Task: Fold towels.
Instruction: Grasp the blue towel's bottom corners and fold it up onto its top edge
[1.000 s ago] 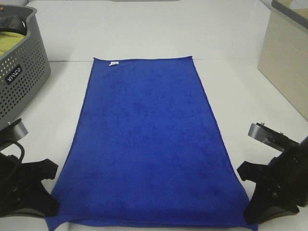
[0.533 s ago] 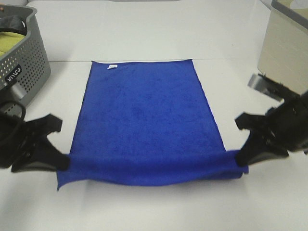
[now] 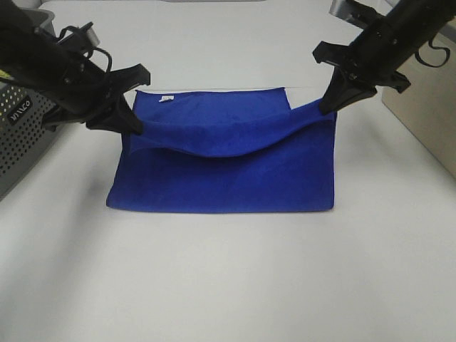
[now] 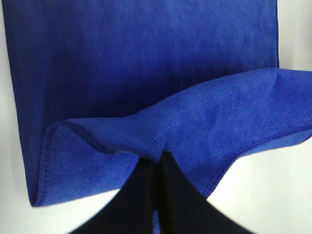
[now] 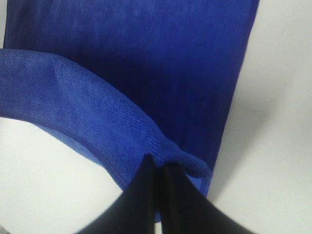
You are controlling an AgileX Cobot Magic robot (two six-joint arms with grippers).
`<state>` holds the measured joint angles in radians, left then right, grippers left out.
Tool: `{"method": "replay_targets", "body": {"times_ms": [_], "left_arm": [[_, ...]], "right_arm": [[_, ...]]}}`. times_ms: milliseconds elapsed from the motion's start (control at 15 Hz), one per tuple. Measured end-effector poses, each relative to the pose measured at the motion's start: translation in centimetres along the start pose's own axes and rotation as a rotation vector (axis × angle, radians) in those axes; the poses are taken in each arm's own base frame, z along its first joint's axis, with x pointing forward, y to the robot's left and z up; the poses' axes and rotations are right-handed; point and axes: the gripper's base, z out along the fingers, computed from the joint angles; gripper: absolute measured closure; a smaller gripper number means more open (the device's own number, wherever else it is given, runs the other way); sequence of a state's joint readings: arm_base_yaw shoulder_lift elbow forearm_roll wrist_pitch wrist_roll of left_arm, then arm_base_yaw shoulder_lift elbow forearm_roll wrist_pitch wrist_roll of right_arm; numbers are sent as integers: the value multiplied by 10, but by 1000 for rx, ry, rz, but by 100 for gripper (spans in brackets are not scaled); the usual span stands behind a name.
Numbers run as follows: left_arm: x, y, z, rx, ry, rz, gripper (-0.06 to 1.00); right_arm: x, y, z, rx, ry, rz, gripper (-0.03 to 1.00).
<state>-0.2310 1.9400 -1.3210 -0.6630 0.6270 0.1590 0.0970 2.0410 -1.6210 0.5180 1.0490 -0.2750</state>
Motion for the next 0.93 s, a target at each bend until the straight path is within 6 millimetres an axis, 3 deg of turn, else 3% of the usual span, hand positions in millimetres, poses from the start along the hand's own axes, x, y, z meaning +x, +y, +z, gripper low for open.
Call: {"method": "replay_targets", "body": {"times_ms": [133, 400, 600, 933], "left_arm": [[-29, -5, 14, -4, -48, 29, 94], [-79, -3, 34, -15, -203, 74, 94], [-106, 18, 43, -38, -324, 48, 94], [-113, 50, 89, -109, -465, 45, 94]], "right_arm": [[-45, -6, 11, 5, -60, -21, 95], [-94, -18, 38, -3, -169, -34, 95], [-112, -29, 61, -5, -232, -50, 95], [-120, -53, 105, 6, -345, -7, 95]]}}
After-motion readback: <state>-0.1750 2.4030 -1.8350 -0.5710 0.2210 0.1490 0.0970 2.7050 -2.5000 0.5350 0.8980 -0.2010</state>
